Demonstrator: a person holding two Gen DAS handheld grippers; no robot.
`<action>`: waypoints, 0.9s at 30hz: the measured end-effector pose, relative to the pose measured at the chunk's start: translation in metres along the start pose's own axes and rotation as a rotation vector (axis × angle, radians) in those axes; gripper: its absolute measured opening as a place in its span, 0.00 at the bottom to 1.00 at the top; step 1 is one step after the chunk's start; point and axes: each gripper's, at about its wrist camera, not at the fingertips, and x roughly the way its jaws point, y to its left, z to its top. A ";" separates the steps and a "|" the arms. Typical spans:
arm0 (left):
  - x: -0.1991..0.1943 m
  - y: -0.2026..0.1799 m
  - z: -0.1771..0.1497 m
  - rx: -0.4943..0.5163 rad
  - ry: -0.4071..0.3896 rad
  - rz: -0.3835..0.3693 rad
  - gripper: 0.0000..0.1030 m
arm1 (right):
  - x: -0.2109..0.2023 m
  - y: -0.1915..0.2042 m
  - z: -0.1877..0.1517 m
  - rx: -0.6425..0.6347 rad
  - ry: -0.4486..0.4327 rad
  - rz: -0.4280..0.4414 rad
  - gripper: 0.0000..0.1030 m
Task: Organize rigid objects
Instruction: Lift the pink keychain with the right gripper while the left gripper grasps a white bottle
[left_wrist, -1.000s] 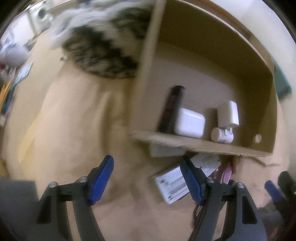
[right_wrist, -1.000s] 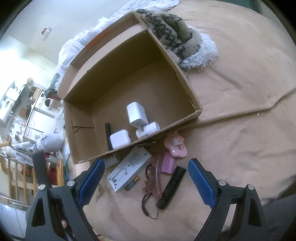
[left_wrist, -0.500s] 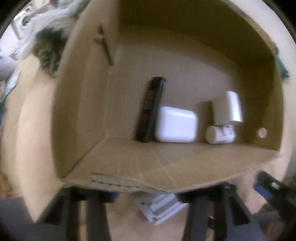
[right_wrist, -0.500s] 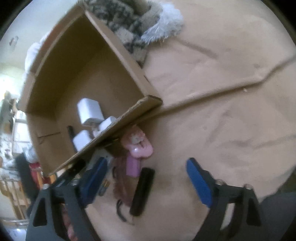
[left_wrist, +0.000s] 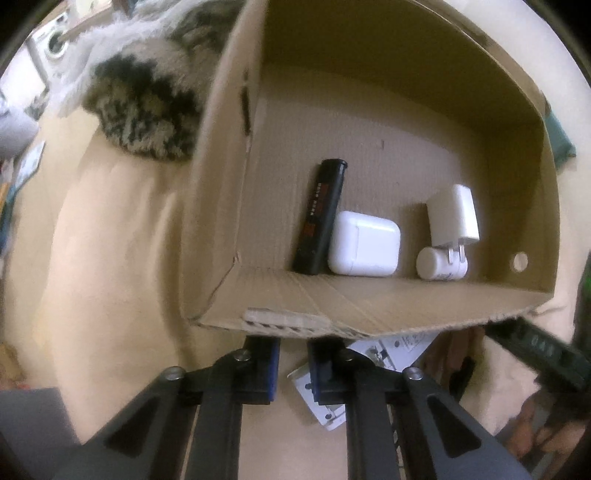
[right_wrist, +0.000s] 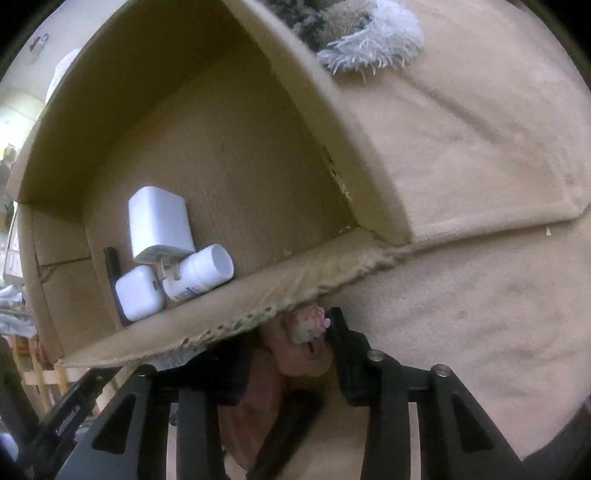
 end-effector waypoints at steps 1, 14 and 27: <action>0.000 0.004 0.001 -0.018 0.004 -0.014 0.12 | -0.003 -0.001 -0.002 0.002 -0.007 -0.005 0.38; -0.005 0.048 0.005 -0.121 0.005 -0.077 0.64 | -0.047 -0.013 -0.028 0.092 -0.043 0.076 0.38; 0.020 0.013 0.003 0.064 -0.001 0.103 0.43 | -0.066 -0.016 -0.032 0.039 -0.061 0.102 0.38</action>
